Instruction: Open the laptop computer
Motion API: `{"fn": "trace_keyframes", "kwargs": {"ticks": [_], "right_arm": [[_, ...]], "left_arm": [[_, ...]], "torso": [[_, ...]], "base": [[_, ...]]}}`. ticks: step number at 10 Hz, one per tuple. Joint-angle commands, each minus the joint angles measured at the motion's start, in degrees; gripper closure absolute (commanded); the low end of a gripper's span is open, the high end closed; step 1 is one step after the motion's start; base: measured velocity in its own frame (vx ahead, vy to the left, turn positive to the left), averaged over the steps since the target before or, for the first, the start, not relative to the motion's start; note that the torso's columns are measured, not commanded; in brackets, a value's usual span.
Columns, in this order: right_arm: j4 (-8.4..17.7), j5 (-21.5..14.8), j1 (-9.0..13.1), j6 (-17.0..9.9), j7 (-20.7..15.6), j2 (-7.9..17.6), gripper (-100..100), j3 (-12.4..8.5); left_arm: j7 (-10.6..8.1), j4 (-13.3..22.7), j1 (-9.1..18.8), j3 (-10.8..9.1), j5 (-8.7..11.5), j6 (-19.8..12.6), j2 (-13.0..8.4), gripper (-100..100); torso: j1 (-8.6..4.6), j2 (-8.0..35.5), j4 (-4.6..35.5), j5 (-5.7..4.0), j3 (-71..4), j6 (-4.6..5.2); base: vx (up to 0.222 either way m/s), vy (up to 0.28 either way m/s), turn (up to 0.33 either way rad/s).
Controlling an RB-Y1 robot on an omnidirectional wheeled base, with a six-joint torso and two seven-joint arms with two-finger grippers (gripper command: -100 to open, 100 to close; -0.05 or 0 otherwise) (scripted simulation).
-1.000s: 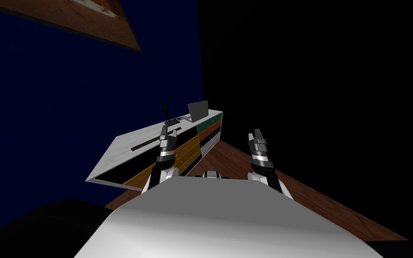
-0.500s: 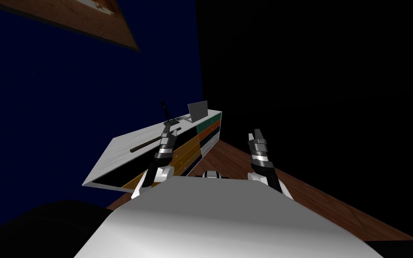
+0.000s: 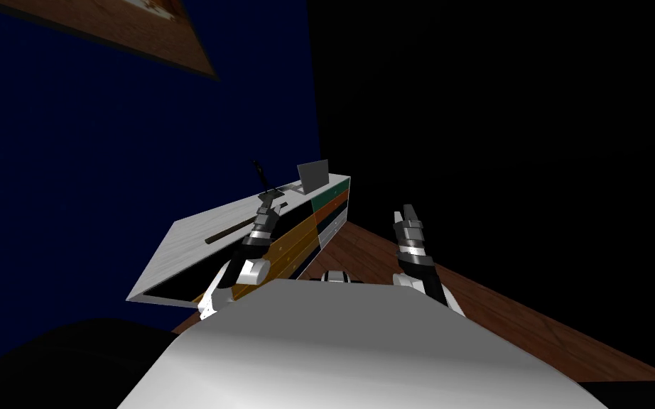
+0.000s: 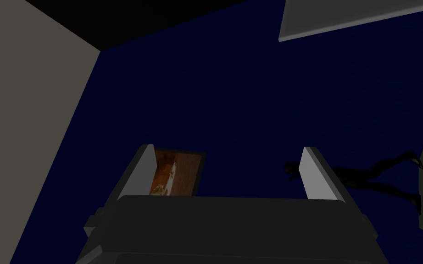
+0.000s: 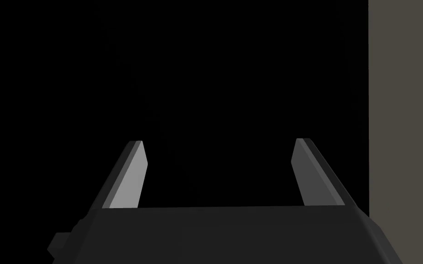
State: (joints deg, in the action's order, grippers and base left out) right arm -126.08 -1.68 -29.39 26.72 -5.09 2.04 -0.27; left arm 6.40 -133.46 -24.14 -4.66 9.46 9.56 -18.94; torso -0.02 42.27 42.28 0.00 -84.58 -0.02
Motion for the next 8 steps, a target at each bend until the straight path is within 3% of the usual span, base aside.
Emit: {"fn": "trace_keyframes", "kwargs": {"ticks": [1, 2, 4, 5, 6, 7, 8], "right_arm": [[0.00, 0.00, 0.00, 0.00, 0.00, 0.00, 0, 0.00], [0.00, 0.00, 0.01, 0.00, 0.00, 0.00, 0, 0.00], [0.00, 0.00, 0.00, 0.00, 0.00, 0.00, 0, 0.00], [0.00, 0.00, 0.00, 0.00, 0.00, 0.00, 0, 0.00], [0.00, 0.00, 0.00, 0.00, 0.00, 0.00, 0, 0.00], [0.00, 0.00, 0.00, 0.00, 0.00, 0.00, 0, 0.00], [0.00, 0.00, 0.00, 0.00, 0.00, 0.00, 0, 0.00]], "left_arm": [[0.28, -0.07, 1.61, -2.09, 1.23, -4.35, -4.38, -100], [0.28, -0.07, 1.61, -2.09, 1.23, -5.33, -4.70, -100], [0.47, -0.06, 3.17, -3.98, 2.39, -9.05, -8.56, -100], [0.47, -0.06, 3.17, -3.98, 2.39, -10.06, -8.94, -100], [0.50, -0.02, 3.97, -4.90, 2.98, -11.91, -11.01, -100], [0.50, -0.02, 3.97, -4.90, 2.98, -12.42, -11.01, -100], [0.48, 0.05, 4.79, -5.79, 3.58, -14.74, -13.03, -100]], "torso": [[0.01, 0.03, 0.01, 0.00, 0.01, 0.03], [0.05, 0.04, 0.01, 0.01, 0.02, 0.02], [-0.01, -0.02, 0.00, -0.01, -0.01, 0.03], [0.06, -0.01, 0.00, 0.01, -0.01, 0.03], [0.03, 0.01, 0.00, 0.01, 0.01, 0.00], [0.00, 0.03, 0.01, -0.01, 0.01, 0.02], [-0.04, 0.01, 0.00, -0.01, 0.01, 0.01]], "base": [[-0.024, 0.051, -0.096], [-0.013, 0.041, -0.037], [-0.009, 0.045, -0.096], [-0.010, 0.049, -0.047], [-0.013, 0.043, -0.068], [-0.006, 0.033, -0.044], [-0.001, 0.038, -0.071]]}}
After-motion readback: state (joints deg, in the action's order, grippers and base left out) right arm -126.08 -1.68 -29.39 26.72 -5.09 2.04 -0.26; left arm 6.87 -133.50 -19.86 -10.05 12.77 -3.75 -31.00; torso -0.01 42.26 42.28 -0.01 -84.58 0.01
